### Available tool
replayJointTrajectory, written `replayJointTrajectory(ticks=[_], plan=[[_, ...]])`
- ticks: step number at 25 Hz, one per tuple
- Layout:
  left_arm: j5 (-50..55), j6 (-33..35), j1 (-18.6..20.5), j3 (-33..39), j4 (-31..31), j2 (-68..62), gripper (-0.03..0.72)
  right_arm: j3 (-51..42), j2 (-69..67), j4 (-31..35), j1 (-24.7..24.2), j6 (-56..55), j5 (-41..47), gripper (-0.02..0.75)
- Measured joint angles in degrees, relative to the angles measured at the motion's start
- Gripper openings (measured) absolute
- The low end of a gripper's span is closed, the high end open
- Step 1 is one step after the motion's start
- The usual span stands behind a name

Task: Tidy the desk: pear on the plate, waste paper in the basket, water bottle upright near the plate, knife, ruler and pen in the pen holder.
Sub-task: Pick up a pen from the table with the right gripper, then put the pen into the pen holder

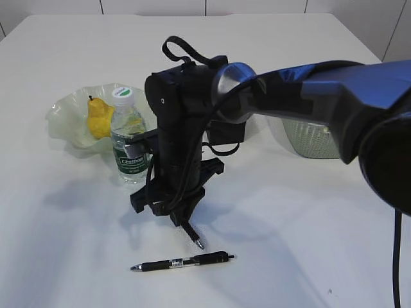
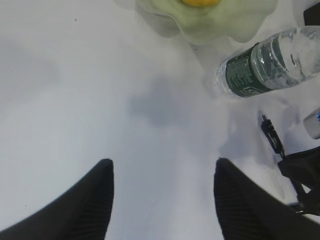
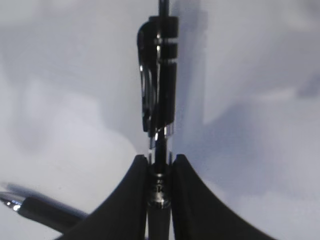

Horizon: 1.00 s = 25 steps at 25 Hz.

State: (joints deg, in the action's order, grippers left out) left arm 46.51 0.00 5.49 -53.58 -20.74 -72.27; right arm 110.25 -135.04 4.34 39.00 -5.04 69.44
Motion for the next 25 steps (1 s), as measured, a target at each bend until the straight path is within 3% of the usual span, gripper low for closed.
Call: replayJointTrajectory(ticks=[6,13,18,25], plan=[[0.12,0.00,0.00,0.00,0.00,0.00,0.447,-2.06,7.00,0.00,-2.36,1.30,-0.01,0.082],[1.16,0.00,0.00,0.00,0.00,0.00,0.447,-18.71,22.02,-0.11,-10.77,4.43,-0.25,0.080],[2.12,0.00,0.00,0.00,0.00,0.00,0.447,-27.43,30.65,-0.42,-15.05,7.28,-5.43,0.080],[3.38,0.00,0.00,0.00,0.00,0.00,0.447,-28.48,31.87,-0.68,-16.52,9.90,-17.83,0.080]])
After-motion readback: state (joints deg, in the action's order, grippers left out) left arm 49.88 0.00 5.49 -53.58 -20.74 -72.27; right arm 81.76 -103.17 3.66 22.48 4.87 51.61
